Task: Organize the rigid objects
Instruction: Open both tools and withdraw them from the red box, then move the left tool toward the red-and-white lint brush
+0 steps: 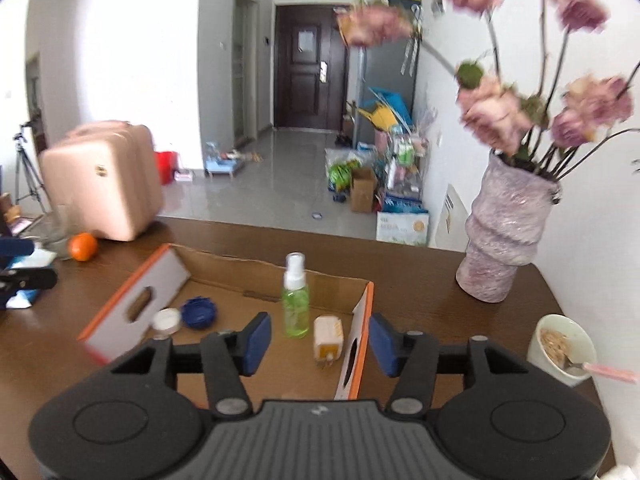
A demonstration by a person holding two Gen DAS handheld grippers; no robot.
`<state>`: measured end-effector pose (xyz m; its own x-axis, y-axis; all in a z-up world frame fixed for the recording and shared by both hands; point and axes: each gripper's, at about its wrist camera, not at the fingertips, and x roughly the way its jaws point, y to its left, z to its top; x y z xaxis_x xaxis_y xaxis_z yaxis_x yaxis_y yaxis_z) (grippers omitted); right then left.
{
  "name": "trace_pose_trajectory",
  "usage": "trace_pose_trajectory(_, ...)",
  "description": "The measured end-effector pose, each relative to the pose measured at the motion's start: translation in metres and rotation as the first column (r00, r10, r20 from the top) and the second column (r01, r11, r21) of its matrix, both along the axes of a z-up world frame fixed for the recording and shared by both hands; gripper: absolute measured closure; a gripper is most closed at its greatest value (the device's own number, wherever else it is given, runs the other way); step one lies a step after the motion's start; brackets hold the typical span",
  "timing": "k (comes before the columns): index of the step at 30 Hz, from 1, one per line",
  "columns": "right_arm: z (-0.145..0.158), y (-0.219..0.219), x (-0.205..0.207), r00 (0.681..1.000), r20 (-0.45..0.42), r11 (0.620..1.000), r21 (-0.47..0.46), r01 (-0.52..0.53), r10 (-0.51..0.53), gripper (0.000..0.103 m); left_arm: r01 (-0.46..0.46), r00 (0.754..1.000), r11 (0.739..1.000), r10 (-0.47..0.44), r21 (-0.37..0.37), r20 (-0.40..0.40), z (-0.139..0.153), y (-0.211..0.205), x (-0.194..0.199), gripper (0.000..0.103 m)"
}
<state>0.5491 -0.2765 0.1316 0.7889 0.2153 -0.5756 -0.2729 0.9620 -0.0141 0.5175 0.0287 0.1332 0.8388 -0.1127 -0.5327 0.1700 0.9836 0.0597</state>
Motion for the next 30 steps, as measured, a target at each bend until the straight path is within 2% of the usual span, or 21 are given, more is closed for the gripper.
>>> trace_pose_trajectory(3,0.015,-0.010,-0.051,0.999,0.046,1.000,0.028,-0.012,0.011,0.041,0.010,0.998,1.000,-0.010,-0.004,0.063,0.014,0.001,-0.047,0.004)
trace_pose_trajectory(4,0.019,-0.013,-0.069,0.998,0.065,0.999,0.045,-0.018,0.015,0.039,0.009,0.996,1.000,-0.008,-0.016,0.089,0.017,0.001,-0.065,0.002)
trace_pose_trajectory(6,0.024,-0.020,-0.108,0.995,0.100,0.996,0.080,-0.034,0.026,0.029,0.006,0.991,0.999,0.001,-0.047,0.136,0.019,0.004,-0.100,0.000)
trace_pose_trajectory(8,0.024,-0.023,-0.146,0.990,0.131,0.993,0.096,-0.063,0.050,0.028,0.015,0.984,0.996,0.001,-0.089,0.176,0.018,0.008,-0.137,0.000)
trace_pose_trajectory(10,0.023,-0.025,-0.186,0.983,0.169,0.992,0.096,-0.087,0.070,0.026,0.034,0.976,0.992,-0.006,-0.125,0.218,0.012,0.010,-0.172,0.000)
trace_pose_trajectory(12,0.018,-0.029,-0.228,0.971,0.229,0.990,0.104,-0.099,0.073,0.018,0.040,0.971,0.992,-0.010,-0.119,0.240,0.002,0.010,-0.202,0.000)
trace_pose_trajectory(14,0.011,-0.031,-0.265,0.959,0.274,0.989,0.105,-0.104,0.072,0.015,0.033,0.968,0.993,-0.003,-0.115,0.250,-0.010,0.010,-0.230,0.000)
trace_pose_trajectory(16,0.000,-0.031,-0.295,0.949,0.310,0.990,0.106,-0.095,0.058,0.014,0.028,0.968,0.989,0.010,-0.144,0.252,-0.022,0.013,-0.257,0.000)
trace_pose_trajectory(19,-0.022,-0.029,-0.334,0.945,0.326,0.992,0.099,-0.074,0.038,0.005,0.015,0.960,0.979,0.042,-0.202,0.278,-0.038,0.019,-0.298,0.000)
trace_pose_trajectory(21,-0.039,-0.027,-0.353,0.949,0.312,0.992,0.103,-0.077,0.041,0.004,-0.002,0.953,0.978,0.065,-0.208,0.295,-0.050,0.022,-0.321,0.000)
trace_pose_trajectory(24,-0.063,-0.019,-0.376,0.955,0.293,0.988,0.127,-0.084,0.043,0.004,-0.016,0.952,0.981,0.074,-0.194,0.295,-0.067,0.023,-0.346,0.000)
trace_pose_trajectory(27,-0.083,-0.013,-0.395,0.959,0.281,0.985,0.157,-0.076,0.029,0.003,-0.024,0.964,0.987,0.065,-0.158,0.259,-0.083,0.020,-0.358,0.000)
trace_pose_trajectory(30,-0.096,-0.007,-0.407,0.956,0.293,0.990,0.136,-0.031,-0.010,0.002,-0.012,0.968,0.992,0.043,-0.127,0.245,-0.093,0.016,-0.368,0.000)
